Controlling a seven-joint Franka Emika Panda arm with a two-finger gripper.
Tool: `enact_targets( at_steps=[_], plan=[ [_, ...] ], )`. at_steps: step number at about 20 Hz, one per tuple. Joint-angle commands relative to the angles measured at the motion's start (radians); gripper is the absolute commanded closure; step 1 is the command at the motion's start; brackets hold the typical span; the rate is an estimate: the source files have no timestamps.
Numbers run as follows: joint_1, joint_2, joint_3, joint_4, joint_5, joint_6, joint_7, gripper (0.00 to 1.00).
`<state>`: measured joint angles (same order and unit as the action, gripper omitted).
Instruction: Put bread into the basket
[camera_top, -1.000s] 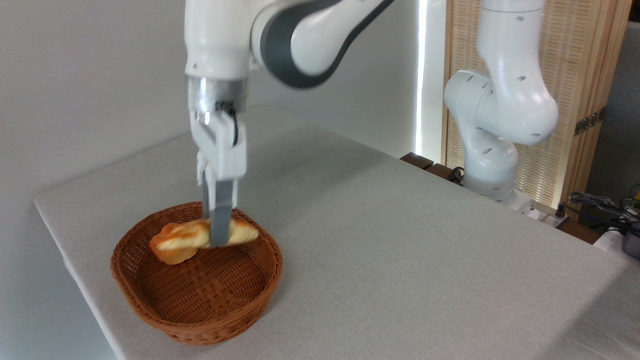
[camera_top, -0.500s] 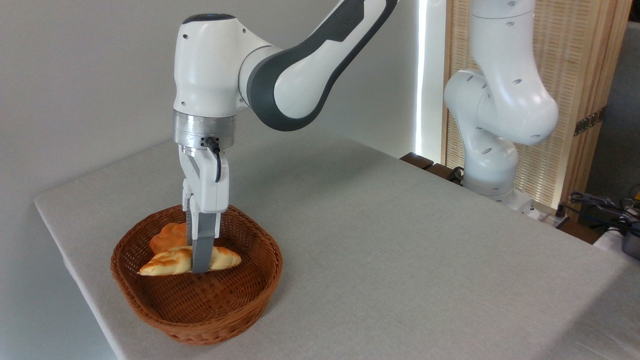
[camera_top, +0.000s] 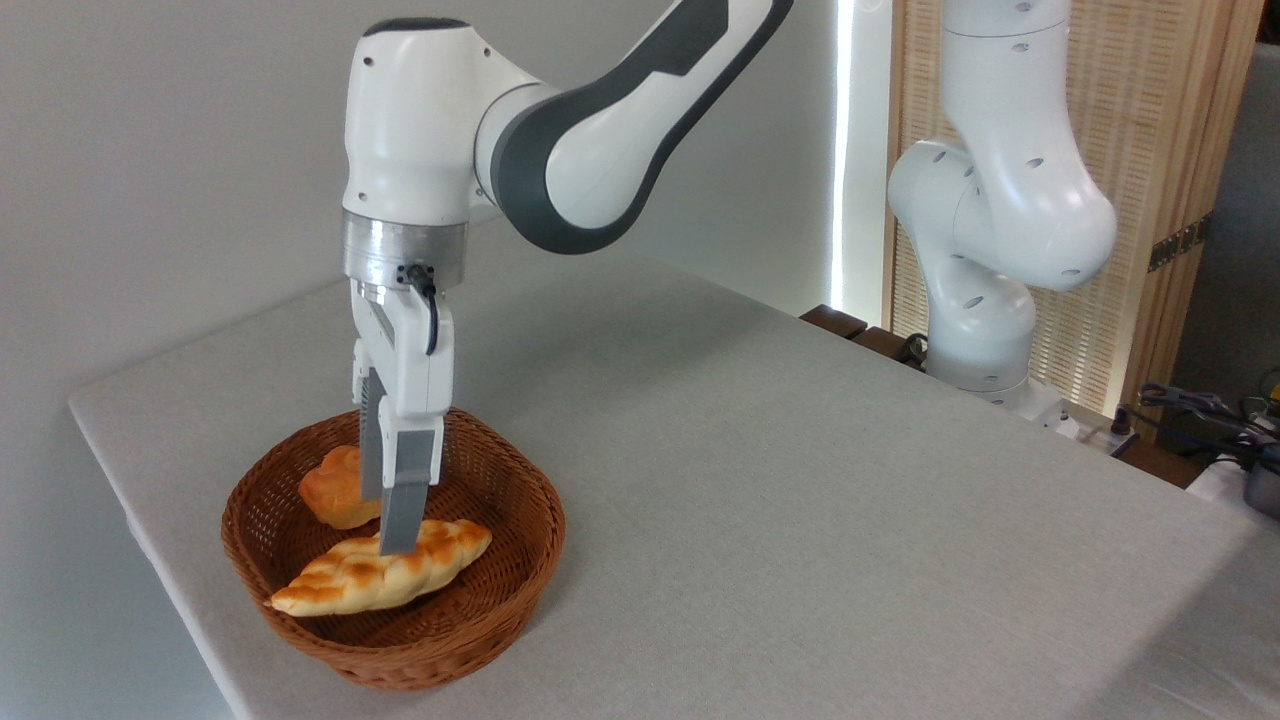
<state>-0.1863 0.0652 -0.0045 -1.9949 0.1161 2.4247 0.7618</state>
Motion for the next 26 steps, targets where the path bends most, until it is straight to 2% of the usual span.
enact_targets(
  at_steps=[1, 3, 5, 7, 8, 11, 19, 21, 23, 26],
  plan=[
    [-0.007, -0.036, 0.011, 0.095, -0.003, -0.176, -0.14, 0.0],
    [-0.004, -0.036, 0.011, 0.215, -0.024, -0.403, -0.156, 0.0],
    [0.002, -0.036, 0.033, 0.31, -0.108, -0.582, -0.154, 0.0],
    [0.007, -0.067, 0.053, 0.356, -0.198, -0.718, -0.15, 0.0],
    [0.013, -0.087, 0.058, 0.364, -0.219, -0.767, -0.145, 0.0],
    [0.015, -0.148, 0.055, 0.363, -0.223, -0.799, -0.144, 0.0],
    [0.018, -0.143, 0.058, 0.387, -0.211, -0.816, -0.15, 0.0],
    [0.037, -0.143, 0.057, 0.386, -0.211, -0.816, -0.148, 0.0],
    [0.077, -0.143, 0.044, 0.387, -0.211, -0.826, -0.145, 0.0],
    [0.087, -0.142, 0.037, 0.393, -0.213, -0.845, -0.145, 0.0]
  ],
)
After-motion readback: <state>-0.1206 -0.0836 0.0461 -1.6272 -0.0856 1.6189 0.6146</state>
